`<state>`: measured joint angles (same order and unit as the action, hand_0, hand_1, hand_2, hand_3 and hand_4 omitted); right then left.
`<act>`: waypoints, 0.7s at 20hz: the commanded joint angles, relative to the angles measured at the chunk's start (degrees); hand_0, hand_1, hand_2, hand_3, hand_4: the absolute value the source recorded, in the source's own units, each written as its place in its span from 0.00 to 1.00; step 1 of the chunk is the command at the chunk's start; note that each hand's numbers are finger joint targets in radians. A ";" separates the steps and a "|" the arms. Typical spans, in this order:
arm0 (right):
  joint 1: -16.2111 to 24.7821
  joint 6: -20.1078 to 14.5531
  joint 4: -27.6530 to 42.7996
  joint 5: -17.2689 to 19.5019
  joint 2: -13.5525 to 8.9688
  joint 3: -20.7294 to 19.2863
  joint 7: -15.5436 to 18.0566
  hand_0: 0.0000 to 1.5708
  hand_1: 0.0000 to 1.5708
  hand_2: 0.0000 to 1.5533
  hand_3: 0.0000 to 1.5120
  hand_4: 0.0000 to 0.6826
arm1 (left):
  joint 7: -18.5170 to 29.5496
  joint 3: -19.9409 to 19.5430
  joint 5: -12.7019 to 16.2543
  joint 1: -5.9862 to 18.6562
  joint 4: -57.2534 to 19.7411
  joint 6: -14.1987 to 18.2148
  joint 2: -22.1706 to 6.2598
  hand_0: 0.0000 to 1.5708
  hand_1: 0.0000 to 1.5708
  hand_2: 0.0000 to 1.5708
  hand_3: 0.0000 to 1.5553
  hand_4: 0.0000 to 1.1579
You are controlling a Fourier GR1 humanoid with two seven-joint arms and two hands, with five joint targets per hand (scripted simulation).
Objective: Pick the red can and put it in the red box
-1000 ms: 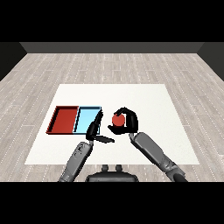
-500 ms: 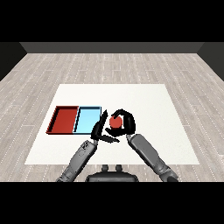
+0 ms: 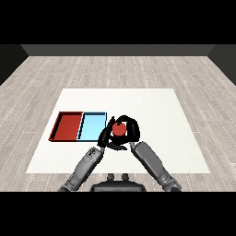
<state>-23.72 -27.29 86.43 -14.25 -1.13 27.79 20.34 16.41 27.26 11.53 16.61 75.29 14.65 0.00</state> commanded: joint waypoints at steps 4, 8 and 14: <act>-1.16 -1.94 -0.70 -2.20 1.09 3.03 0.70 0.96 0.96 0.94 0.94 0.96 | -0.77 0.57 3.70 3.53 -1.71 0.66 0.00 0.00 0.00 0.00 0.00 0.00; -2.79 -1.37 -3.35 -2.38 1.11 1.89 1.82 0.97 0.97 0.94 0.93 0.95 | 0.94 1.20 5.14 4.38 -3.81 -0.05 -0.01 0.00 0.00 0.00 0.00 0.00; 0.60 -2.29 1.28 1.13 1.12 3.62 -1.40 0.98 0.98 0.95 0.93 0.95 | -0.64 1.74 4.30 4.49 -2.15 11.33 -0.02 0.00 0.00 0.00 0.00 0.71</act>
<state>-24.10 -30.15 86.67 -13.71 -0.25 31.10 20.03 17.40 30.93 16.27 18.83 73.50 20.13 -0.47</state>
